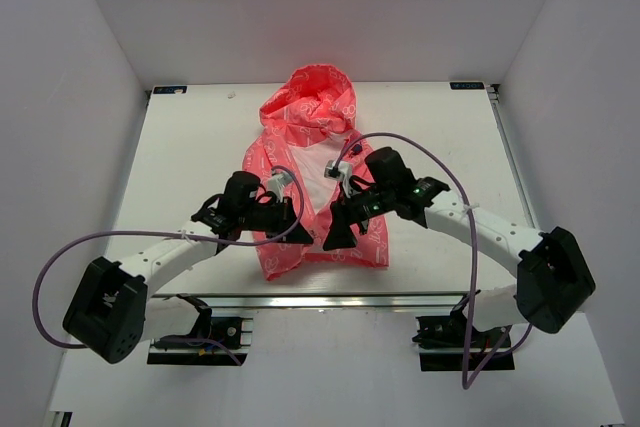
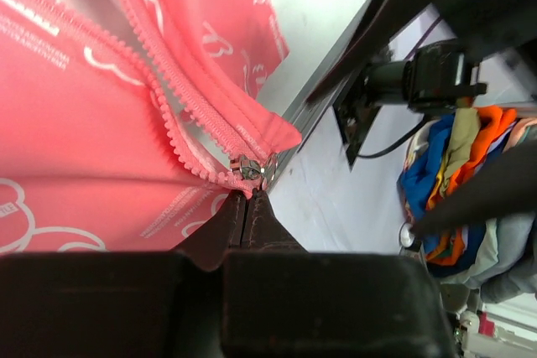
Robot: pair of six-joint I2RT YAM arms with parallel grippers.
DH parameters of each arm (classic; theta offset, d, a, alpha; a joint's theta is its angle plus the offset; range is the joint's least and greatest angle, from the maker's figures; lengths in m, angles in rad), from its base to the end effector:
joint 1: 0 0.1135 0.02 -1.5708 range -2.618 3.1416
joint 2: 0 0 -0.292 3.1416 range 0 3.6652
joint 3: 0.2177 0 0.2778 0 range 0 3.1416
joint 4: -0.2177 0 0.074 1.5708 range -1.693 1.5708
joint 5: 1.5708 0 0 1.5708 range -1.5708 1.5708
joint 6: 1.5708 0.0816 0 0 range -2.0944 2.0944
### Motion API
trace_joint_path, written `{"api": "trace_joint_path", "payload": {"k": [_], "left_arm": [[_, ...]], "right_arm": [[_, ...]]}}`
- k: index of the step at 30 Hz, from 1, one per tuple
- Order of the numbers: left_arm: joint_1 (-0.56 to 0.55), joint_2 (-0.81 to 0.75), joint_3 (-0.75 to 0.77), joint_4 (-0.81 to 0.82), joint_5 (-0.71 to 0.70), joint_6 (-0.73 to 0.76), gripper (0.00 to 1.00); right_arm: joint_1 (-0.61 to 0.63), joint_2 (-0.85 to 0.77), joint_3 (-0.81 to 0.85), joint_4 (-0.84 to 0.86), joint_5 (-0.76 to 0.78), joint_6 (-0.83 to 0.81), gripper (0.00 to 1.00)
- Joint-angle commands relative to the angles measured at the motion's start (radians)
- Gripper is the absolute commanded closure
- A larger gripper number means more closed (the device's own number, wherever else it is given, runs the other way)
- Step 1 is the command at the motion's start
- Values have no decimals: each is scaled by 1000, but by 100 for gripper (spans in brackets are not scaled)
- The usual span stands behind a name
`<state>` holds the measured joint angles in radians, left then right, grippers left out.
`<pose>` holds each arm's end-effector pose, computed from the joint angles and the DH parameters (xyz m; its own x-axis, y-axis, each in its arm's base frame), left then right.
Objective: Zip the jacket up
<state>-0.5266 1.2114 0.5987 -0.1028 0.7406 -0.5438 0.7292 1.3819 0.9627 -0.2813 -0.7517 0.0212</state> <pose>0.2101 -0.1858 0.1919 -0.9050 0.0844 -0.4169 0.4008 0.4976 -0.7693 0.2160 0.2678 0.2586 -0.4992 -0.4252 -0.7550 -0.8657 0.2060 0.4563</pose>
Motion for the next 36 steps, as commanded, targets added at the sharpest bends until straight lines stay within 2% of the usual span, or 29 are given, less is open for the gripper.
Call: {"api": "trace_joint_path", "payload": {"k": [1, 4, 7, 9, 14, 16, 22, 34, 36], "left_arm": [[-4, -38, 19, 98, -6, -33, 100], [-4, -46, 36, 207, -3, -30, 100], [-4, -26, 62, 253, -13, -4, 100], [-4, 2, 93, 278, -6, 1, 100], [-4, 30, 108, 337, 14, -15, 100], [-4, 25, 113, 319, 19, -4, 100], [-4, 2, 119, 255, 25, 19, 100], [-4, -9, 110, 232, 32, 27, 100], [-4, -4, 115, 219, 23, 27, 100]], "right_arm": [[10, -55, -42, 106, -57, 115, 11], [10, -101, -88, 269, -19, 271, 11], [10, -145, -116, 382, 69, 360, 11], [10, -156, -107, 406, 71, 364, 11], [7, -147, -64, 329, 138, 333, 11], [6, -149, -36, 283, 236, 312, 11], [-4, -144, -15, 225, 282, 287, 11], [-8, -100, -21, 254, 196, 284, 11], [-8, -93, -22, 258, 144, 286, 11]]}}
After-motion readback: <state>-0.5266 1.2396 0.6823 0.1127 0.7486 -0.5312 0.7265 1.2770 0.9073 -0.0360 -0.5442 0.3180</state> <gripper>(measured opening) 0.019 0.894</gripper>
